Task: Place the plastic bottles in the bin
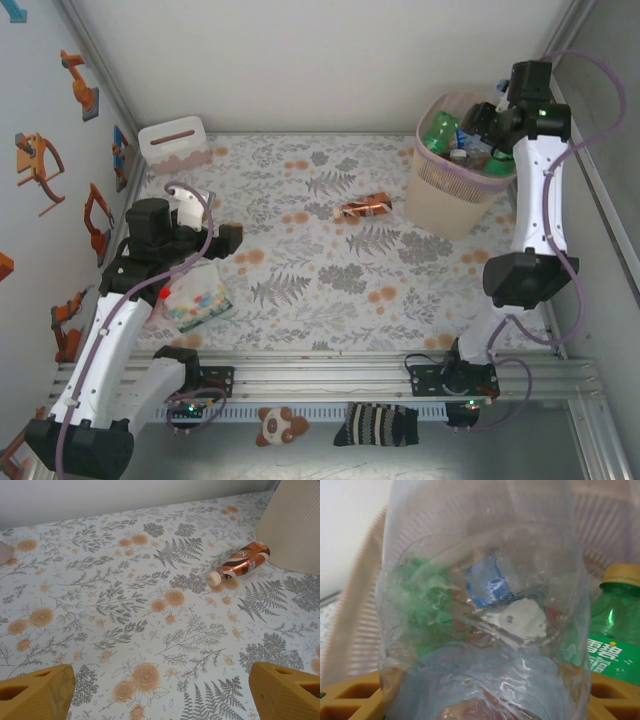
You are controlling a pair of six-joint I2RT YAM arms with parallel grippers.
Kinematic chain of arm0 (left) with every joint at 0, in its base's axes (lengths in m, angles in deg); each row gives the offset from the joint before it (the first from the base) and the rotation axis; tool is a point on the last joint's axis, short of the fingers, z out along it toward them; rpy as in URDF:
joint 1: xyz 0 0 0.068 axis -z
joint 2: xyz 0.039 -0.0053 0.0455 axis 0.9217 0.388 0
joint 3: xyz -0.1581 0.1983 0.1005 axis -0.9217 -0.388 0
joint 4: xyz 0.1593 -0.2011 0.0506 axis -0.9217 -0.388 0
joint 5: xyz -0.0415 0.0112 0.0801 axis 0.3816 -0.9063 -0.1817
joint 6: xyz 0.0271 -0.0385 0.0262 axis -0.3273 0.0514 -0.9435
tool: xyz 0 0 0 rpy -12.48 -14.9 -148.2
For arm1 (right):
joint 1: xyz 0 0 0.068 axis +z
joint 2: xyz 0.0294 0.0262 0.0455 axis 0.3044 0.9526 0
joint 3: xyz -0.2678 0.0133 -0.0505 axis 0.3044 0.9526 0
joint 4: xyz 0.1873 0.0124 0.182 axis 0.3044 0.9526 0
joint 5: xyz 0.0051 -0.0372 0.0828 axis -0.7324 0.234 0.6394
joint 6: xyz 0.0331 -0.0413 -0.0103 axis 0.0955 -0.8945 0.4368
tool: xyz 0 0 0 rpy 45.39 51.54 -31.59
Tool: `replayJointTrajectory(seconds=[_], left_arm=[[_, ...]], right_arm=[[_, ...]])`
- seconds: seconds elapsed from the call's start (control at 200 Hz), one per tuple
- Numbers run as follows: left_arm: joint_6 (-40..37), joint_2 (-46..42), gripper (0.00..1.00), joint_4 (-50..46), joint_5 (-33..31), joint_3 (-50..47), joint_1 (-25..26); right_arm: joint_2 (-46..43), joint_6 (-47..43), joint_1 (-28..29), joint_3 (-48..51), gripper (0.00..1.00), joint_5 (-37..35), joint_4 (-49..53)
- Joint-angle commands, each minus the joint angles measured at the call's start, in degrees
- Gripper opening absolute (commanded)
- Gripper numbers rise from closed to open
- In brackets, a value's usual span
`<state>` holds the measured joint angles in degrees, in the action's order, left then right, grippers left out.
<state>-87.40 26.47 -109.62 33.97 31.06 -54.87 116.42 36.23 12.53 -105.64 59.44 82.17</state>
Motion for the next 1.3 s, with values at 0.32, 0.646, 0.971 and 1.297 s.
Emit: replayJointTrajectory(seconds=[0.32,0.646,0.971,1.297], left_arm=[[-0.01,0.9,0.89,-0.31,0.66,1.01,-0.39],[0.02,1.06,0.89,-0.24,0.94,1.05,-0.34],[0.1,0.95,0.89,-0.22,1.01,1.01,-0.34],[0.12,0.98,0.89,-0.22,0.99,1.04,-0.34]], right_arm=[[-1.84,-3.87,-0.33,9.18,0.68,-1.36,4.99],[-8.25,-5.99,-0.35,13.73,0.76,-9.51,7.15],[-10.62,-6.21,-0.29,10.44,0.87,-10.48,8.88],[-13.17,-4.2,0.02,8.34,0.73,-5.2,7.62]])
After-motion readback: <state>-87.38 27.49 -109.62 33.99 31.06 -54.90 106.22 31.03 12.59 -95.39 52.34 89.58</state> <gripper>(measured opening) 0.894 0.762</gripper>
